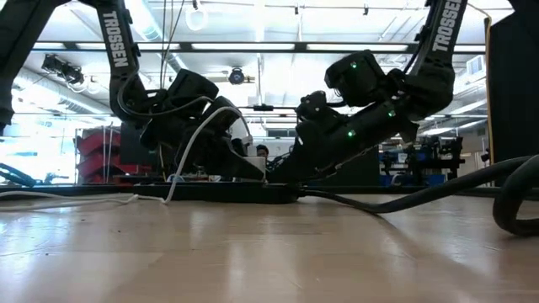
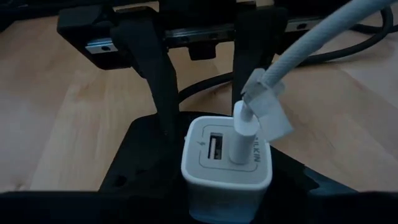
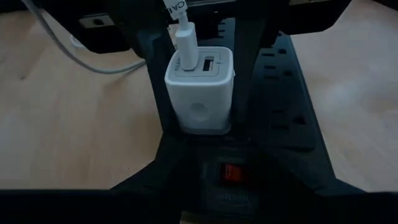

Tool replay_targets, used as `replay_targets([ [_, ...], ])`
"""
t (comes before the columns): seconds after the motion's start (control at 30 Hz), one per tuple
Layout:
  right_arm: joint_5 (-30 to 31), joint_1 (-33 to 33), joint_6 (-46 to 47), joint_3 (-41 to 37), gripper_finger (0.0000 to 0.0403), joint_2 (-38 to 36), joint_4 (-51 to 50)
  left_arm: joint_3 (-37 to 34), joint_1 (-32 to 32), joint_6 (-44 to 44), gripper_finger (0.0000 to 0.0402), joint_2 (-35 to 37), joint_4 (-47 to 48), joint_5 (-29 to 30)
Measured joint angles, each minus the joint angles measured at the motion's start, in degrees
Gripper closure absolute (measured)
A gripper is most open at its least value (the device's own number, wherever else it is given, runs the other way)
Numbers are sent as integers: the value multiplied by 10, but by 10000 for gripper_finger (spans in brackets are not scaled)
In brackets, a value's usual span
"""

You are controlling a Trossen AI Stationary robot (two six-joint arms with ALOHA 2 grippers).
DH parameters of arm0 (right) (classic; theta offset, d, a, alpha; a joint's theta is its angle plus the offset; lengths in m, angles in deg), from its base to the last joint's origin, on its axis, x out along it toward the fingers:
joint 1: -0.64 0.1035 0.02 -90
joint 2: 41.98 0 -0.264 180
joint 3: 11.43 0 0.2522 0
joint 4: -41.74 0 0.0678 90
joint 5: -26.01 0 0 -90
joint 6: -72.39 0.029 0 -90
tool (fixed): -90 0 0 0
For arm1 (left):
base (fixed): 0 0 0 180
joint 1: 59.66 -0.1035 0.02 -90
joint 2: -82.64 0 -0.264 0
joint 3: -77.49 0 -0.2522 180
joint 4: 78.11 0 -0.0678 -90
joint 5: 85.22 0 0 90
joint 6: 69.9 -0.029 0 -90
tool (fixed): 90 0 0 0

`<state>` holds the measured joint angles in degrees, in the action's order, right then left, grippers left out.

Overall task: Insert USB
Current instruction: Remove the white charger adapter from black outlet extension

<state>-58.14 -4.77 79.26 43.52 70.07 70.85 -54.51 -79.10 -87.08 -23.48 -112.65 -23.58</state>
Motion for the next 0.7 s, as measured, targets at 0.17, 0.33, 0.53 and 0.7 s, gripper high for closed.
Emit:
replay_targets([
  [0.17, 6, 1, 2, 0, 251, 0, -14, 0, 0, 11, 264, 0, -2, 17],
  [0.33, 8, 0, 9, -1, 252, 1, -14, 0, 0, 12, 264, 0, -12, 19],
  [0.53, 9, 0, 20, -1, 256, 1, -22, 5, 0, 14, 265, 0, -11, 19],
  [0.7, 9, 0, 33, -2, 255, 1, -22, 7, 0, 26, 265, 20, 4, 20],
])
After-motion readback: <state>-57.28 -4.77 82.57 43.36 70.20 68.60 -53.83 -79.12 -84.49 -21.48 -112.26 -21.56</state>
